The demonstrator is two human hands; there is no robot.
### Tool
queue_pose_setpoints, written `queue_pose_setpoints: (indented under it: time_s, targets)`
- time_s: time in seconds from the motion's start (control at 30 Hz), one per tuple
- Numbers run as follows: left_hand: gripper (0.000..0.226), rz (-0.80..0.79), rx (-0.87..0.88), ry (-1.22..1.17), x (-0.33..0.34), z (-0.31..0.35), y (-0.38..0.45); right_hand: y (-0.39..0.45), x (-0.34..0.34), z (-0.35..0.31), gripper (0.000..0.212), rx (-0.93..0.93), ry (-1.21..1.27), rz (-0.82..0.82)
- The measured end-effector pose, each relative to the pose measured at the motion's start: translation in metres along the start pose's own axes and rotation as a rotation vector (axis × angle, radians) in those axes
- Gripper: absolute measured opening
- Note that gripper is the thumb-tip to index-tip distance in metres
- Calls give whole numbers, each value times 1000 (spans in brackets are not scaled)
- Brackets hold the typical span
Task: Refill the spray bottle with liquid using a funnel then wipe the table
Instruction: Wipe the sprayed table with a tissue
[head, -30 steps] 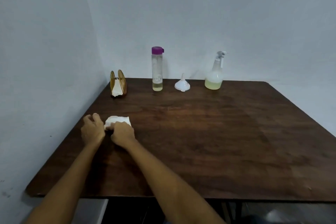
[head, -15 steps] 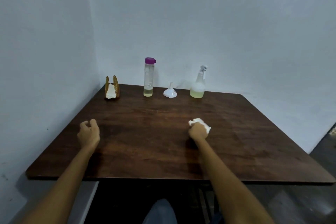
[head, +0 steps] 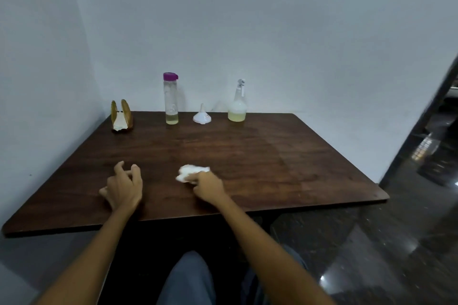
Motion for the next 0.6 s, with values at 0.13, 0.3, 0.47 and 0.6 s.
queue_pose_setpoints:
  time_s: [0.13,0.3,0.47,0.6]
  targets:
    - [47,-37,53,-12,18,20,-22,-68,-78,109,45,225,-85,249]
    - [46,-72,98,-24,33,39,-39,-151,-141,196,40,728,-212,600]
    - [47,-142,155,-36,54,57,-63,-123,-94,138,37,458,-91,488]
    - [45,-213,226,-21,77,73,-95,-107,-44,78,47,148,-120,346]
Point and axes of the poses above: each hand's wrist, its own y-axis towards the middle knuckle, its own x-axis out of the palm, z = x × y, the point moved 2 cm from there along y, towards the middle knuckle, and after that the axes turned 14 degrees about -x, right-handed, at the moved point
